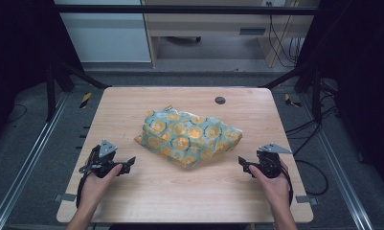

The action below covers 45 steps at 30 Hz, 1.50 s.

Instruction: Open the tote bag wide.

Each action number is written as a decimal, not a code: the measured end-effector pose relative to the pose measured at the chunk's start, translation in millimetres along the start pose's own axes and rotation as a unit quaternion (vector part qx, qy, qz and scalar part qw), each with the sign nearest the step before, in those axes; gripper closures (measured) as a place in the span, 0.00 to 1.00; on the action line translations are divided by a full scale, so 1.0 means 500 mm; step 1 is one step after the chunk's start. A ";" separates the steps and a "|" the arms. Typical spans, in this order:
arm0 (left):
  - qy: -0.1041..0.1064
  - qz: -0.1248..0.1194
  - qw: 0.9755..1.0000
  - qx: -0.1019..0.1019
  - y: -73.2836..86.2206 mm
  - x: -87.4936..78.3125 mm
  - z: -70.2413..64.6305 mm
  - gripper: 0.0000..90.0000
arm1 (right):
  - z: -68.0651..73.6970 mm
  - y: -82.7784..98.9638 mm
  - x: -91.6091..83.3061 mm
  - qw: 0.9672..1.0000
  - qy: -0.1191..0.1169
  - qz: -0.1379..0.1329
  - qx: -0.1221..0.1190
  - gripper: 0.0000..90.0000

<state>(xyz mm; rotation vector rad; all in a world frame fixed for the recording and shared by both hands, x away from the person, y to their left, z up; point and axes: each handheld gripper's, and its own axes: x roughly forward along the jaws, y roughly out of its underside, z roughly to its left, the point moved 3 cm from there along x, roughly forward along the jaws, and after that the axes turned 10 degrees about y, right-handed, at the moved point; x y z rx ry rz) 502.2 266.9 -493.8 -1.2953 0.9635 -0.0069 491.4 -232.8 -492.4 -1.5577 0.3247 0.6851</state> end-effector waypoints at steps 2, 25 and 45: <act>0.000 0.000 1.000 -0.002 0.001 0.001 0.000 0.09 | 0.001 -0.015 -0.001 1.000 0.001 0.003 -0.008 0.18; 0.000 0.006 1.000 0.000 0.003 0.005 -0.002 0.09 | 0.075 -0.296 0.023 0.994 -0.029 0.025 -0.101 0.13; 0.003 0.013 1.000 0.012 0.001 0.011 -0.009 0.09 | 0.120 -0.303 0.124 0.990 -0.070 0.084 -0.086 0.23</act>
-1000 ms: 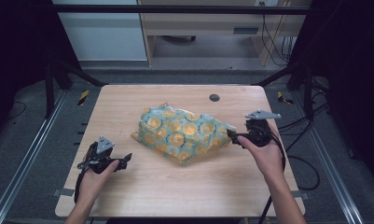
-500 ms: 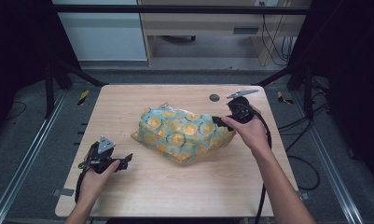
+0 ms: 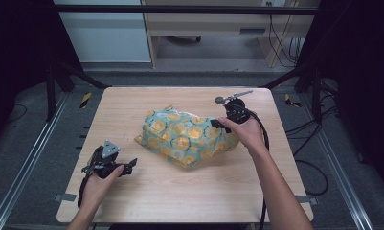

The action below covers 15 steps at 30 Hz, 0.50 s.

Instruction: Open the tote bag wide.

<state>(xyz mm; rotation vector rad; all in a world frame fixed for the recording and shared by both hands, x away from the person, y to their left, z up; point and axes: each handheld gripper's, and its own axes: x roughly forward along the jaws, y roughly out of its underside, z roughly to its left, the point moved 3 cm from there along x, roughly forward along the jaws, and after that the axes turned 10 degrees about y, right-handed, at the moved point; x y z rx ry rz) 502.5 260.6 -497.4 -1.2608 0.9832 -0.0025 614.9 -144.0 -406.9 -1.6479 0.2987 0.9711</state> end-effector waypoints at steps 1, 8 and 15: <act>0.001 0.000 1.000 0.000 0.000 0.000 -0.001 0.09 | -0.001 0.000 0.001 1.000 -0.002 0.001 0.000 0.23; 0.001 0.001 1.000 0.005 -0.001 0.001 -0.004 0.09 | 0.003 0.005 0.016 1.000 -0.024 0.009 0.006 0.34; 0.001 0.001 1.000 0.004 -0.001 0.001 -0.003 0.10 | 0.025 0.011 0.023 0.999 -0.040 0.018 -0.009 0.63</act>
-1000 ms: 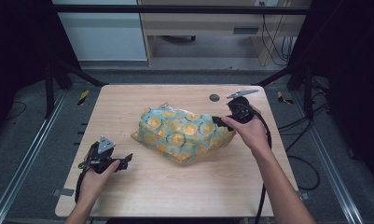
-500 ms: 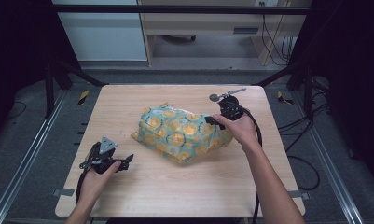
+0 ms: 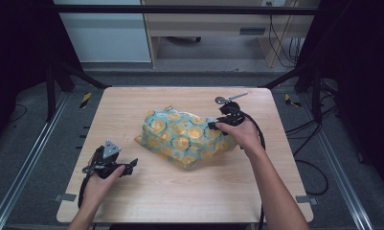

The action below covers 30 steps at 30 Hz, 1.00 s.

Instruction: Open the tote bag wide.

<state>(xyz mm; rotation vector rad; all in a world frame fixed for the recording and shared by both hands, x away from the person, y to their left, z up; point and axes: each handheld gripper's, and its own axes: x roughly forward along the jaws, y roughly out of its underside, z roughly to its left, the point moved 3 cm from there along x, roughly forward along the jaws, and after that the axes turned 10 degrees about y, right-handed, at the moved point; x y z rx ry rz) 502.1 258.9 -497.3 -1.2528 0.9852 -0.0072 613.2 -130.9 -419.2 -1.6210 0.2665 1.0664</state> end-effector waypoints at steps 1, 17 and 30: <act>0.000 0.000 1.000 0.000 0.000 0.000 0.000 0.10 | 0.003 0.001 0.000 1.000 -0.001 0.000 -0.004 0.69; -0.003 -0.001 1.000 0.000 0.000 -0.001 0.001 0.10 | 0.039 -0.013 -0.058 0.996 0.003 -0.076 -0.044 1.00; -0.008 -0.007 1.000 -0.002 -0.002 -0.006 0.003 0.10 | 0.138 0.016 -0.160 0.981 -0.022 -0.150 -0.120 1.00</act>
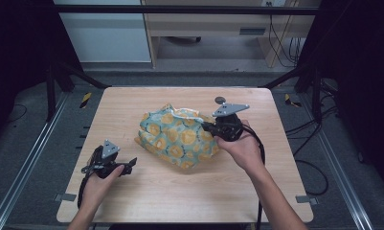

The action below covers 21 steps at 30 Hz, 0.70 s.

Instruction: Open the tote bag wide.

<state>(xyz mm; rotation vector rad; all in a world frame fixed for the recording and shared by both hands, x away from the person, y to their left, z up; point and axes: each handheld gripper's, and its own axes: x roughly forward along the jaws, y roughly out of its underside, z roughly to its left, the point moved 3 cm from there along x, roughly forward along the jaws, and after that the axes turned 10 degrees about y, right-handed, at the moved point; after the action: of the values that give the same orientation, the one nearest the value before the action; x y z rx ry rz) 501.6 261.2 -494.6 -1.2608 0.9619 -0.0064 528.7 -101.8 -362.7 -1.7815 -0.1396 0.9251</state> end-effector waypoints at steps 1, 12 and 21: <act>0.000 0.000 1.000 0.001 0.000 -0.001 0.000 0.10 | 0.011 0.002 -0.007 1.000 -0.006 -0.005 -0.009 1.00; -0.004 -0.008 1.000 0.002 -0.003 -0.005 -0.001 0.10 | 0.102 0.057 -0.046 0.996 -0.062 -0.040 -0.051 1.00; 0.003 -0.028 1.000 0.000 -0.019 -0.022 -0.008 0.11 | 0.135 0.158 -0.019 0.995 -0.088 0.005 -0.042 1.00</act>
<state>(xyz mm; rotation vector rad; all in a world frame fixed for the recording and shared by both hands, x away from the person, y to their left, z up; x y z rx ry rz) 496.9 259.9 -480.4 -1.2873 0.9304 -0.0540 452.6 -88.9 -433.2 -1.7764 -0.2864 1.0964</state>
